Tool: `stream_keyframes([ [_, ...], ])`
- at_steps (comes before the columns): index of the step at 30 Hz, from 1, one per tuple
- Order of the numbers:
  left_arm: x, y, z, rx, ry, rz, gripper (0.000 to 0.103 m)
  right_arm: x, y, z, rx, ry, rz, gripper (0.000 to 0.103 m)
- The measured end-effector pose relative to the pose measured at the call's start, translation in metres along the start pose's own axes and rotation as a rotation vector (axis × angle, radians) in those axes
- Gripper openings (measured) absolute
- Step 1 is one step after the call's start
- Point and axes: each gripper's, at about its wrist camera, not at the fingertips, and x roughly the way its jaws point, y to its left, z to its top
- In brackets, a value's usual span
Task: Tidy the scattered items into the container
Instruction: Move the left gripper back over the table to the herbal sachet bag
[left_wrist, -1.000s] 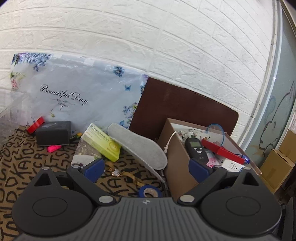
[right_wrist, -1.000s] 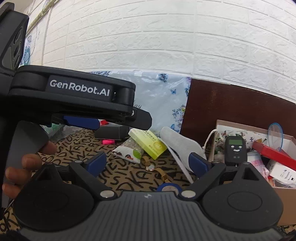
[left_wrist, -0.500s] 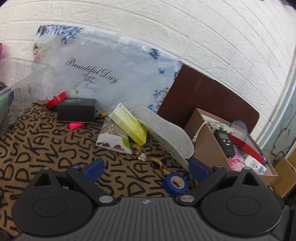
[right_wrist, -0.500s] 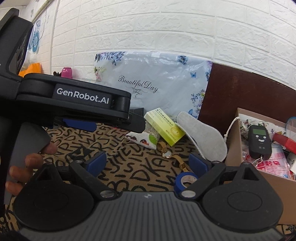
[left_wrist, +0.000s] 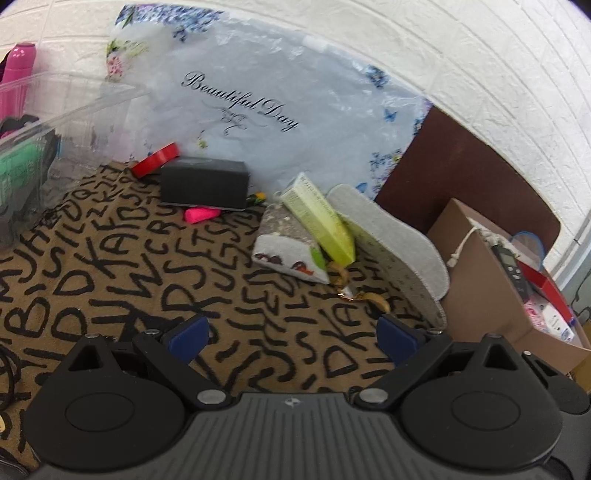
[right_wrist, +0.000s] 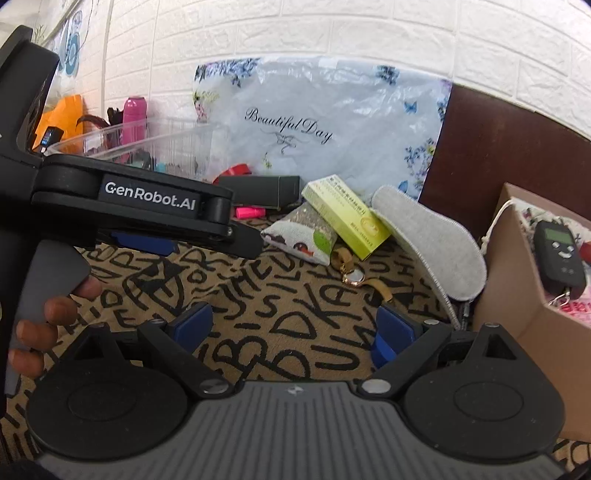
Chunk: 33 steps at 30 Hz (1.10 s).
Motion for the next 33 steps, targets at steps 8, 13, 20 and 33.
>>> stream_keyframes([
  [8,0.027,0.020,-0.002,-0.043,0.063,0.040,0.099,0.025,0.001,-0.007,-0.003,0.058,0.015,0.093],
  [13,0.041,0.019,0.006,-0.023,0.071,0.029,0.099,0.039,-0.003,-0.003,-0.003,0.059,0.013,0.093],
  [20,0.065,0.019,0.038,0.012,0.049,0.009,0.095,0.071,-0.011,0.016,0.011,0.027,0.011,0.091],
  [33,0.125,0.030,0.072,0.039,0.111,-0.050,0.065,0.143,-0.016,0.050,-0.048,0.018,0.051,0.070],
])
